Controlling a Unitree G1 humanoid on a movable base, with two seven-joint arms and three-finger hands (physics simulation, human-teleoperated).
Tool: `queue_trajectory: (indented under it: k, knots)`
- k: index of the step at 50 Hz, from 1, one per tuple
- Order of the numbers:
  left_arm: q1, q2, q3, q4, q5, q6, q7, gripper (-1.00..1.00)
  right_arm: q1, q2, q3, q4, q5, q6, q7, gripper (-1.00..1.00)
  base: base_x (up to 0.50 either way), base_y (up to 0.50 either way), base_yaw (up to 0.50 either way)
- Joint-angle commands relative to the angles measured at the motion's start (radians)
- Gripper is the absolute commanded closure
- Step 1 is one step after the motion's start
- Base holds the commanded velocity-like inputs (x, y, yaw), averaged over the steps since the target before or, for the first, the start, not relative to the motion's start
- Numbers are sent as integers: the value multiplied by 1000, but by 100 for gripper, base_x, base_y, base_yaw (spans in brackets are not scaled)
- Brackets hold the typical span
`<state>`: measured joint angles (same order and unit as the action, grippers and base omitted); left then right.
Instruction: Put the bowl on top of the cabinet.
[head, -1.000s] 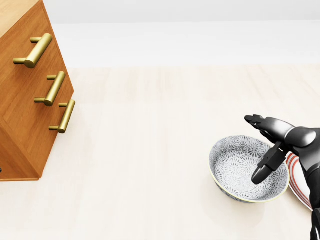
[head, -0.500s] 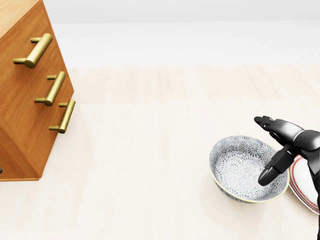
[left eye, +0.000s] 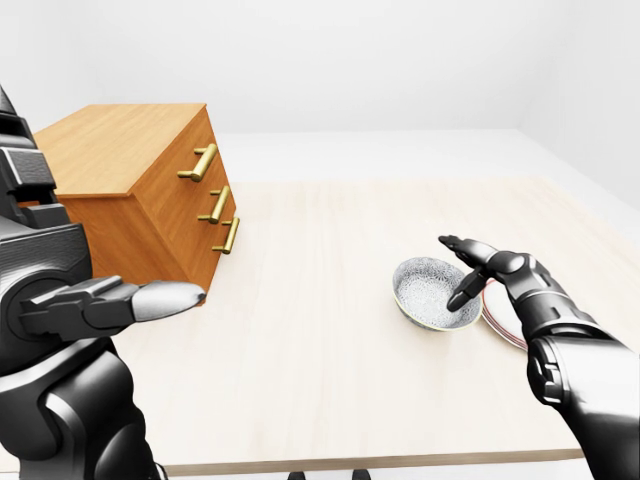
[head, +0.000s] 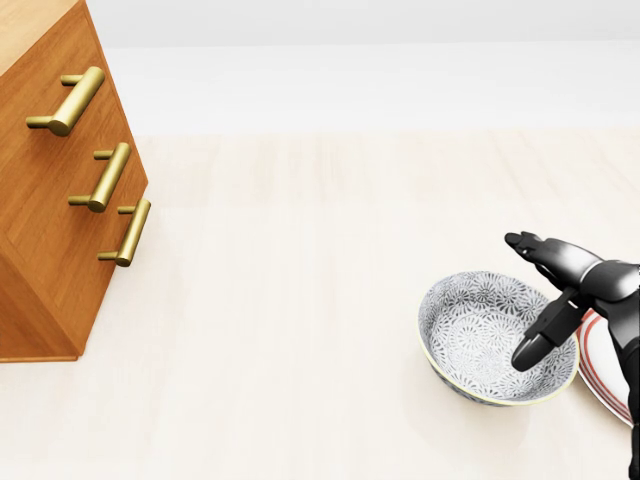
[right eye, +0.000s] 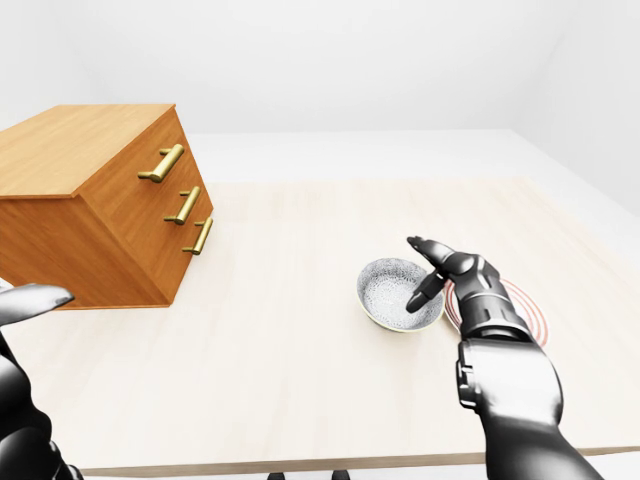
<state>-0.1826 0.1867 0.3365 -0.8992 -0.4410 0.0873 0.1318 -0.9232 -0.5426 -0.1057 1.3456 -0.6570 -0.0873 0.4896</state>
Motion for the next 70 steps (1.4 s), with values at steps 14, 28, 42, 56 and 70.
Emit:
queue_trajectory:
  k: [14,28,42,56,70]
  knots:
    - [-5,8,13,-8,-20,0,10,-100,-27,14,18,3,-60,0,67,-100,0,0,0]
    - [2,10,16,-10,-26,0,8,-100,-3,17,72,8,-177,0,84,-100,0,0,0]
    - [3,12,22,-12,-34,0,10,-100,-22,21,44,6,-190,0,100,-100,0,0,0]
    - [11,10,22,-9,-33,0,5,-100,-32,29,33,3,-152,0,117,100,0,0,0]
    - [13,13,34,-18,-46,0,4,-100,-49,27,24,-1,-106,0,138,100,0,0,0]
